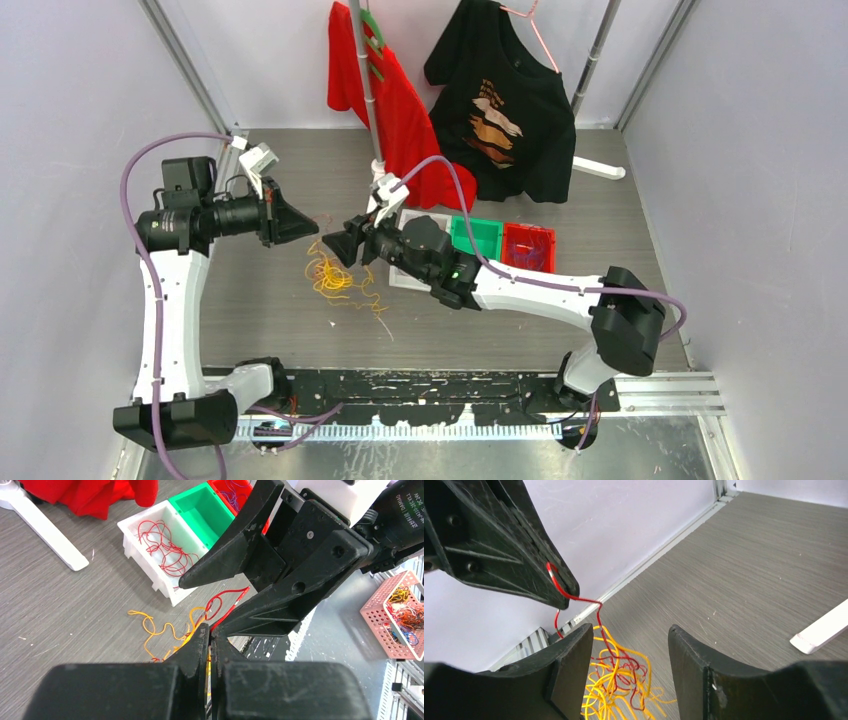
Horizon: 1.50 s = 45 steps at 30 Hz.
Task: Untangle the cables
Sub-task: Untie the cable.
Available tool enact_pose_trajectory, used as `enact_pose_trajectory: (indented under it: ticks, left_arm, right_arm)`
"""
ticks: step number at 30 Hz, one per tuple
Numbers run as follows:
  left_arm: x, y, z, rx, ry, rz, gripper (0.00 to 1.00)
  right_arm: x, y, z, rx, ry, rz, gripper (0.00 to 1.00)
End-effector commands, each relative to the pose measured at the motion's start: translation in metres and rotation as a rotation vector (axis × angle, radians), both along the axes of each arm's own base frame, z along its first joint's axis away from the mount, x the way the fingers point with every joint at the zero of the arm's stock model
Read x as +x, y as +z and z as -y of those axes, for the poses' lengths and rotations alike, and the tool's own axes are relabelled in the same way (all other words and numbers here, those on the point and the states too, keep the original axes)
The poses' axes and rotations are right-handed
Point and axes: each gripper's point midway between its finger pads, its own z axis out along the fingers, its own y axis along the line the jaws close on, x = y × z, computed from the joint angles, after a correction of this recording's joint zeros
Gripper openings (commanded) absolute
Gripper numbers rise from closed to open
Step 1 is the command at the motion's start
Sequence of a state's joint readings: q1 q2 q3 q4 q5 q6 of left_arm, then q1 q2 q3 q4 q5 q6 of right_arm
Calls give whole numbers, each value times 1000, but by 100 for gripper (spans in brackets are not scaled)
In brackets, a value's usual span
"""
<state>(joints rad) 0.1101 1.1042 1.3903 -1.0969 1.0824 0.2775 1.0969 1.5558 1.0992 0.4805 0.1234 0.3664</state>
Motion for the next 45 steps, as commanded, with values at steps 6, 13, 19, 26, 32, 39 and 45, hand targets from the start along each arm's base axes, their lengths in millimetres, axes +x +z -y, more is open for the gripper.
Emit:
enact_pose_trajectory:
  ticks: [6,13,19,26,32,39,45]
  left_arm:
    - [-9,28,12,-54,-46,58,0]
    - [-5,33,13,-61,-46,55,0]
    - [4,67,11,-48,-19,139,0]
    - [14,112,7,-28,33,269,0]
    - [13,141,2,7,77,400,0]
    - [13,174,-14,92,185,582,0]
    - [20,193,-33,165,311,699,0]
  right_arm:
    - [6,45,-28,150,15,22,63]
    - [12,11,-49,82,-58,2,63]
    - [20,-65,-47,-49,-119,-40,63]
    - [27,-121,-32,-166,-199,-58,63]
    - [30,-140,-22,-218,-228,-56,61]
    - [31,-169,-11,-269,-266,-74,56]
    - [32,-169,-7,-276,-277,-76,54]
